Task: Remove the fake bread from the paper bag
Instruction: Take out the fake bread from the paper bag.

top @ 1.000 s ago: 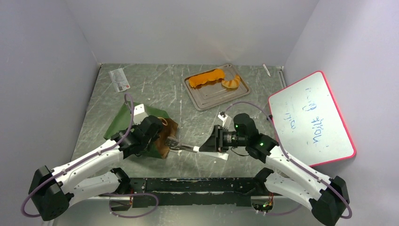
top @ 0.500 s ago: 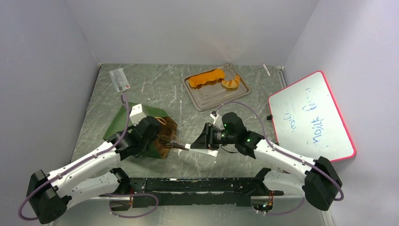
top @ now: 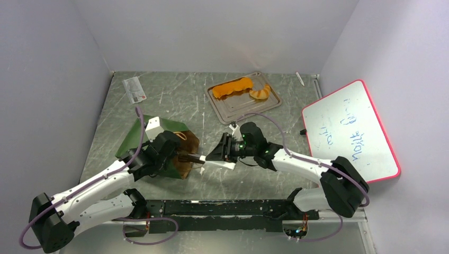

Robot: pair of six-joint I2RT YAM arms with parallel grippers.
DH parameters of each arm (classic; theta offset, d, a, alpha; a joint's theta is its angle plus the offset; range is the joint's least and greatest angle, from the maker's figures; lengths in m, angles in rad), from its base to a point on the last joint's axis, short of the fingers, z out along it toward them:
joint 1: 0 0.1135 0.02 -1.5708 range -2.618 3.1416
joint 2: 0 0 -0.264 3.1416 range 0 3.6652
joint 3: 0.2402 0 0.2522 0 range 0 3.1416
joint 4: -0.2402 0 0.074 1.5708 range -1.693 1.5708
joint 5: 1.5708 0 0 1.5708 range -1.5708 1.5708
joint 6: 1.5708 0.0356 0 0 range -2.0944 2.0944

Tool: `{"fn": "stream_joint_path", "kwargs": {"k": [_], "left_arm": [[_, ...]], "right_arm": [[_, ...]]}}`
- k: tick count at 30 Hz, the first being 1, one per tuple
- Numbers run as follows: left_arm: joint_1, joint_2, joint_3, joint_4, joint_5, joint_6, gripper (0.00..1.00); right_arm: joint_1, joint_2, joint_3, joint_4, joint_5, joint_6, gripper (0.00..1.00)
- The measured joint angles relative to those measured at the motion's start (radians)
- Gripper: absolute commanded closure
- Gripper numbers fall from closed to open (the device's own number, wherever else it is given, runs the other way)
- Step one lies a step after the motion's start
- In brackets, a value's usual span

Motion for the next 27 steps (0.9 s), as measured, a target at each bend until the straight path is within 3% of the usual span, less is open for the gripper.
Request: {"fn": "stream_joint_path", "kwargs": {"k": [9, 27], "left_arm": [[0.000, 0.000, 0.000, 0.005, 0.001, 0.007, 0.93], [0.000, 0.000, 0.000, 0.019, 0.001, 0.008, 0.93]], "right_arm": [[0.000, 0.094, 0.036, 0.097, -0.015, 0.054, 0.58], [0.006, 0.178, 0.085, 0.124, -0.045, 0.061, 0.55]]}}
